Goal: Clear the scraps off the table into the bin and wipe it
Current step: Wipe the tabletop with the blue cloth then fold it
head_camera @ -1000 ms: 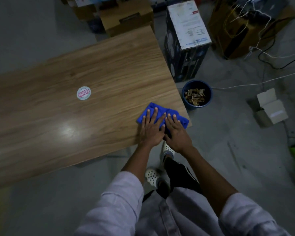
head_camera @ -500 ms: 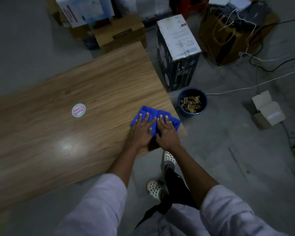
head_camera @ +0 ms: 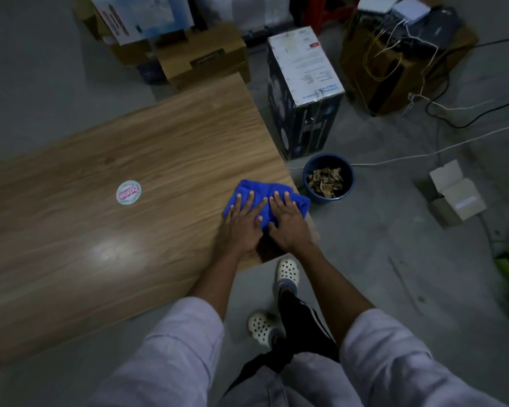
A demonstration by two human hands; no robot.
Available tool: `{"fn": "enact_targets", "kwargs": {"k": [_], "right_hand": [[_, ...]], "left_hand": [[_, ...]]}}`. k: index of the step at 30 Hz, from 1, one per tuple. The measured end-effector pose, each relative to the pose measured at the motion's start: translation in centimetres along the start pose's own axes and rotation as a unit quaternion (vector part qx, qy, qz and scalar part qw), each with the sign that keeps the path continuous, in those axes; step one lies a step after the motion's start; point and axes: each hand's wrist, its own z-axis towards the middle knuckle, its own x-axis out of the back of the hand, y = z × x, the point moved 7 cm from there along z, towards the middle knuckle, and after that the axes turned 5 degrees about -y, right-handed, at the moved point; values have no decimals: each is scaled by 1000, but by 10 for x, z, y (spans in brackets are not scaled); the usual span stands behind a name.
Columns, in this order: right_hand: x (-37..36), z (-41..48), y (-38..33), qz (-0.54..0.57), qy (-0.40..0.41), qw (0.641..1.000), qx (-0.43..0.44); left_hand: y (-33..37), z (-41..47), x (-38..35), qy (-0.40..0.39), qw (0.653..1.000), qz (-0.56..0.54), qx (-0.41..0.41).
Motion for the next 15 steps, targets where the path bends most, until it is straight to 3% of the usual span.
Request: {"fn": "enact_targets", "kwargs": {"k": [6,15], "right_hand": [[-31,-59,15,-5,-2,999,37],[9,11,-7,-72,10,997,-18]], "left_hand": [[6,-65,-41,36,999,10,-9],[-5,14,4,32,998,-17,-45]]}}
